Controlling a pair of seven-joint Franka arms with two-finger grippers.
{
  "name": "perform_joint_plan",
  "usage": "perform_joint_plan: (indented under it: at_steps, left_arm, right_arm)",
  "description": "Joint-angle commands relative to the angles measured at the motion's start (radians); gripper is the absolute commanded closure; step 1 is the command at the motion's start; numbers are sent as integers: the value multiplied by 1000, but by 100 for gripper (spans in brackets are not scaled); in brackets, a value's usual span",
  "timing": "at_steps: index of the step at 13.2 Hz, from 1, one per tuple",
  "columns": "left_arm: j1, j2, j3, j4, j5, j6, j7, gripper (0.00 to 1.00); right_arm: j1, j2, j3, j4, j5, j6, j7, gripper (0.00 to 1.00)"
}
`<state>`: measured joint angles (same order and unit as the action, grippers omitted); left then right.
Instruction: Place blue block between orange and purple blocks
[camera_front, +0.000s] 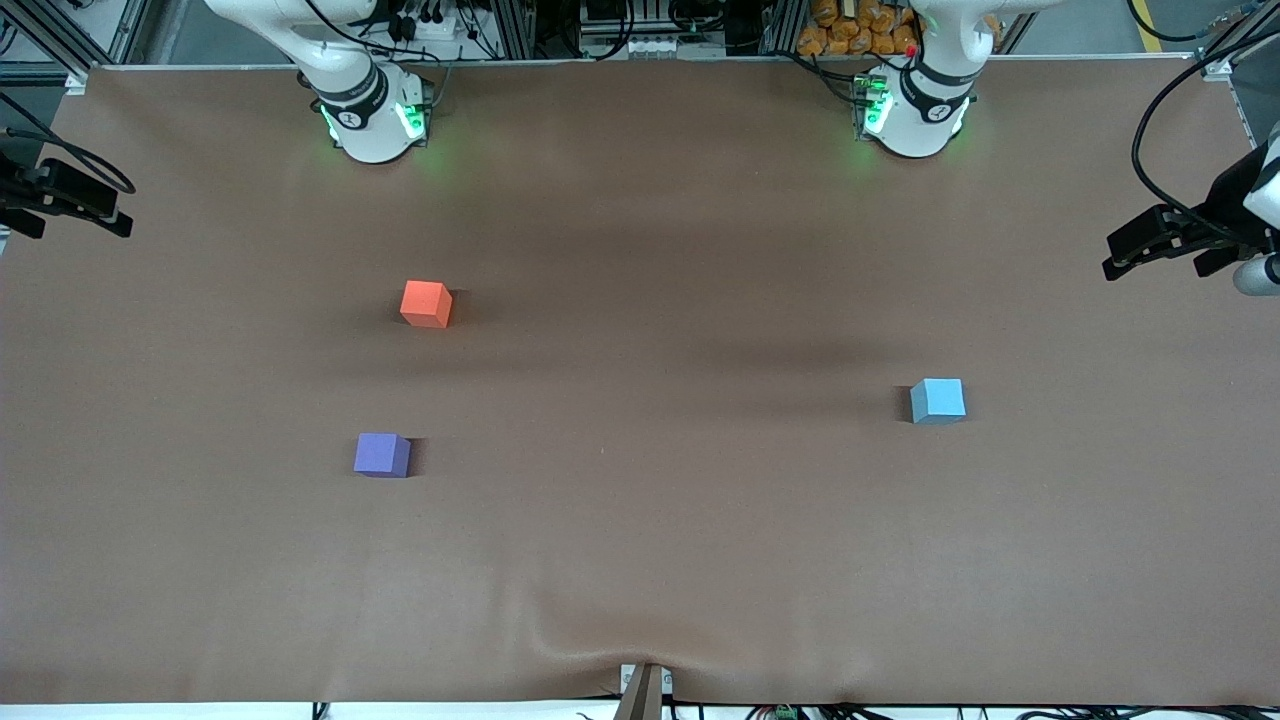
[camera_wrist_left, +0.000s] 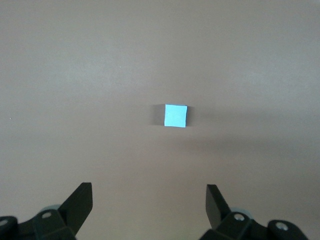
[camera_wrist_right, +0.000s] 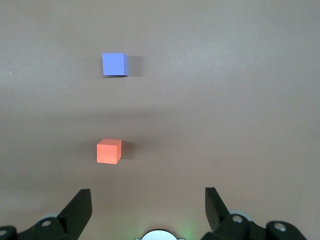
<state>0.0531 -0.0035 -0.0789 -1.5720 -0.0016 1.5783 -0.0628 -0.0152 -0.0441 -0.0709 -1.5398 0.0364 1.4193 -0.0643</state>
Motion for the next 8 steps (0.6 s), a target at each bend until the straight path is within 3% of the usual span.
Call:
perform_joint_plan:
  at_steps: [1,8]
  left_arm:
    - [1,10,-1,24,11,-20,8,0]
    - [-6,23,-7,21,11,-21,3,0]
  right_arm:
    - [-9,-3,8,13,-3,-17,1,0]
    - [-12,-2,6,12,-3,-25,1,0]
